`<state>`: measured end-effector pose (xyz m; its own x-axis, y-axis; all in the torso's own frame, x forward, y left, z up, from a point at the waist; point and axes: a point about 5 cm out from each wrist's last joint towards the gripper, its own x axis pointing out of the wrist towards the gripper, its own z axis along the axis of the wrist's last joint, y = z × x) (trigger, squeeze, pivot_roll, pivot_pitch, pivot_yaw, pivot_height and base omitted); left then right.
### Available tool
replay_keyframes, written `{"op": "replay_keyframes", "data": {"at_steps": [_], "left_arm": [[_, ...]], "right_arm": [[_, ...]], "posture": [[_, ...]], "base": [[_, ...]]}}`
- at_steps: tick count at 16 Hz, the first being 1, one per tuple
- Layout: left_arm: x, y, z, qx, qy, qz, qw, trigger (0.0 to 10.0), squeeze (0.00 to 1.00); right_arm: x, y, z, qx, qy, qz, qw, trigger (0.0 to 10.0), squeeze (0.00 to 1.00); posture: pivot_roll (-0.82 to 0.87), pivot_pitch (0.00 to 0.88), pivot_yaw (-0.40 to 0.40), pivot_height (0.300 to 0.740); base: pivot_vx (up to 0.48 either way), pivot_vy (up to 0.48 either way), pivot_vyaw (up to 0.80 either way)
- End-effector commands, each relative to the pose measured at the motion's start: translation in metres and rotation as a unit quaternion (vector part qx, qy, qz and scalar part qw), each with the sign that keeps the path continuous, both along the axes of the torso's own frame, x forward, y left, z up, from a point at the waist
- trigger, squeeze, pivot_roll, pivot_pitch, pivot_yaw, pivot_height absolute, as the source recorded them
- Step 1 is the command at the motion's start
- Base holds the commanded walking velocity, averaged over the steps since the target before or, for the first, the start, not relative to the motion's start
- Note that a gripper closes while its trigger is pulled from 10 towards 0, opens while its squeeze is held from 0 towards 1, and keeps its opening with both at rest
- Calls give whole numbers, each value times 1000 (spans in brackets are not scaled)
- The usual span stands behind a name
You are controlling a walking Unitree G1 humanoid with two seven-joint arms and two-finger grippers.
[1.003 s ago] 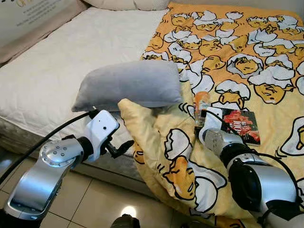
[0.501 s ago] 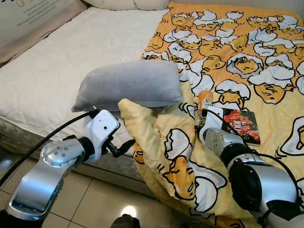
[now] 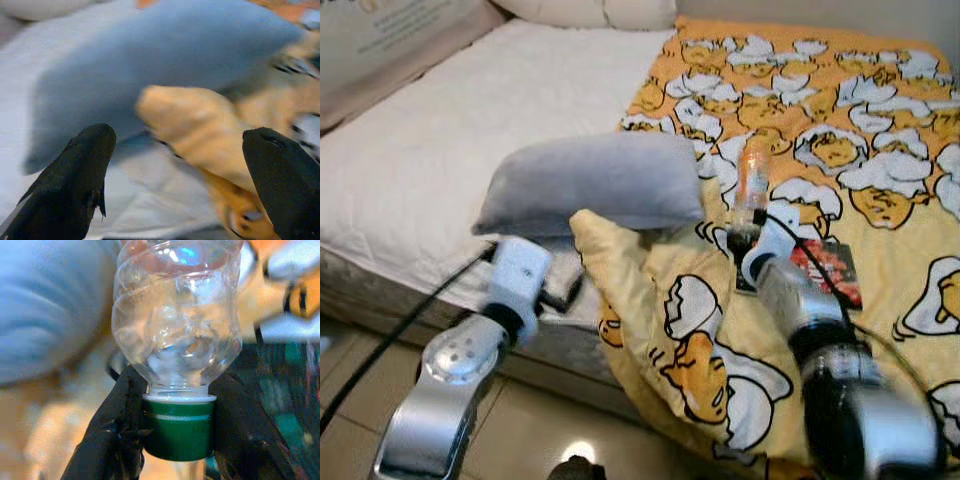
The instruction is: Clean up the room
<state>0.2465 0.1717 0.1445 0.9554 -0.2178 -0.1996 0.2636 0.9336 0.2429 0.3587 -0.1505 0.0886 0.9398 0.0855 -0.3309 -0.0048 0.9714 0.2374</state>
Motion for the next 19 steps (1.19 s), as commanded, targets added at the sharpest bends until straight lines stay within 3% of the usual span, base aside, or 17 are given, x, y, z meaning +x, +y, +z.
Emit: {"op": "replay_keyframes", "data": {"at_steps": [1, 3, 4, 6, 8, 10, 13, 19], "left_arm": [[0, 6, 1, -5, -9, 23, 1000, 10000, 0], [-1, 9, 8, 3, -44, 50, 998, 10000, 0], [-3, 18, 3, 27, -29, 93, 995, 10000, 0], [-10, 15, -2, 29, -14, 50, 998, 10000, 0], [-15, 15, -8, 35, 1, 43, 998, 10000, 0], [-20, 15, -10, 6, 13, 53, 999, 10000, 0], [-19, 18, -14, 18, 22, 66, 997, 10000, 0], [-11, 19, -4, -2, 8, 72, 997, 10000, 0]], "right_arm": [[-4, 5, 18, -10, -52, 31, 998, 10000, 0], [-29, 10, 28, -55, -107, 86, 989, 10000, 0], [-55, 13, 35, -35, -140, 109, 984, 10000, 0], [-73, 13, 31, -21, -132, 106, 985, 10000, 0], [-89, 11, 25, -21, -106, 106, 988, 10000, 0], [-102, 10, 22, -28, -89, 117, 989, 10000, 0], [-112, 11, 24, -29, -84, 127, 988, 10000, 0], [-109, 12, 25, -42, -73, 112, 990, 10000, 0]], "posture": [[-38, 0, 6, 740], [-46, 0, 0, 740], [-58, 0, -1, 740], [-50, 0, -7, 740], [-45, 0, -7, 740], [-53, 0, -1, 740], [-80, 0, 15, 740], [-41, 0, 14, 740]], "base": [[0, 0, 0], [0, 0, 0], [0, 0, 800], [0, 0, 800], [0, 0, 800], [0, 0, 800], [0, 0, 800], [0, 0, 800]]}}
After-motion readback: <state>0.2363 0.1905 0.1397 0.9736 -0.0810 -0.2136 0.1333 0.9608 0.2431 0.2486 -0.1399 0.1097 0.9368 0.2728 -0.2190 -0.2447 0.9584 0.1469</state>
